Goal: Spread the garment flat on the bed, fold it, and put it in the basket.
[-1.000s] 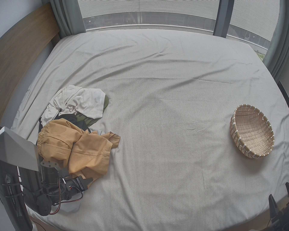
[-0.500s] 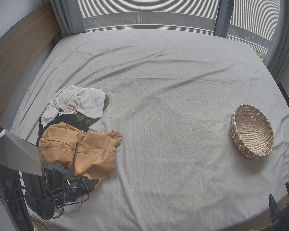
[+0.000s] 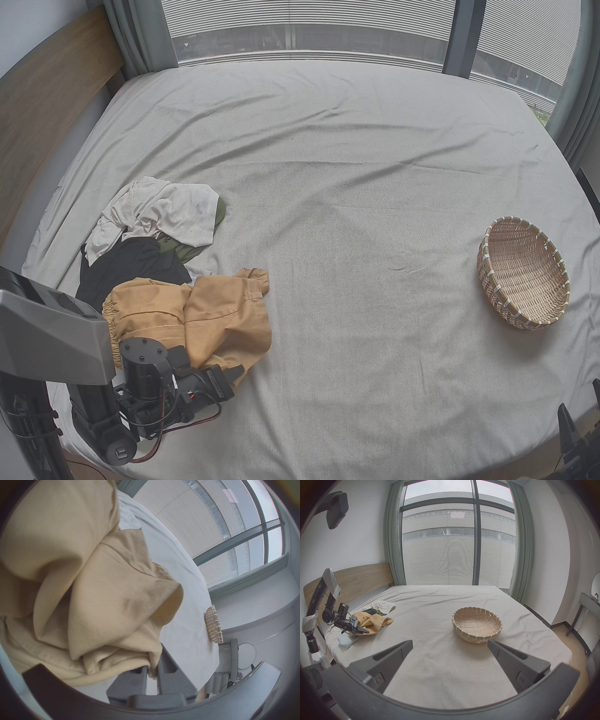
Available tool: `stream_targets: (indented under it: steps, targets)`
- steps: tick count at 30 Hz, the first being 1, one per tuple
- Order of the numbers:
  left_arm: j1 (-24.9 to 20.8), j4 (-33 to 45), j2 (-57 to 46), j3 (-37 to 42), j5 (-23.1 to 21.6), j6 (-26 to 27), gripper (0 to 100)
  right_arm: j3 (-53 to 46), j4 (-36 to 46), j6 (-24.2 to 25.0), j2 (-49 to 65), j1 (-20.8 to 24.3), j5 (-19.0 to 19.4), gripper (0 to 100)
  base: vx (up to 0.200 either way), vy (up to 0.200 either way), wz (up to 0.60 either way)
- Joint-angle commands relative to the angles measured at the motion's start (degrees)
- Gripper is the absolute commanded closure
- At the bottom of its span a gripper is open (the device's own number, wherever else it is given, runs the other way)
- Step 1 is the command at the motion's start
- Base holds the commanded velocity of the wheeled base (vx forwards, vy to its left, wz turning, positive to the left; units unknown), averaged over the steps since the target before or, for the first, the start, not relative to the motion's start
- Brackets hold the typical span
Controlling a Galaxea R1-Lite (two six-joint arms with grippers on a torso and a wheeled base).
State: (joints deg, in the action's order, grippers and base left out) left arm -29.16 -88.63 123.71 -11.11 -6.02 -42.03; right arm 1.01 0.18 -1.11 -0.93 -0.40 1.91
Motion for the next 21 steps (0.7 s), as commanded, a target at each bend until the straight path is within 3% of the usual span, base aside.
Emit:
stream_targets:
  steps: [1, 21]
  targets:
    - [-3.5, -0.1, 0.4, -2.1, 0.7, -0.4, 100, -1.0, 0.0, 0.0, 0.7, 0.0, 0.0, 0, 0.0, 0.0, 0.0]
    - [-12.9, 0.4, 8.7, -11.8, 3.5, -0.4, 100, -1.0, -0.1, 0.0, 0.8, -0.1, 0.0, 0, 0.0, 0.0, 0.0]
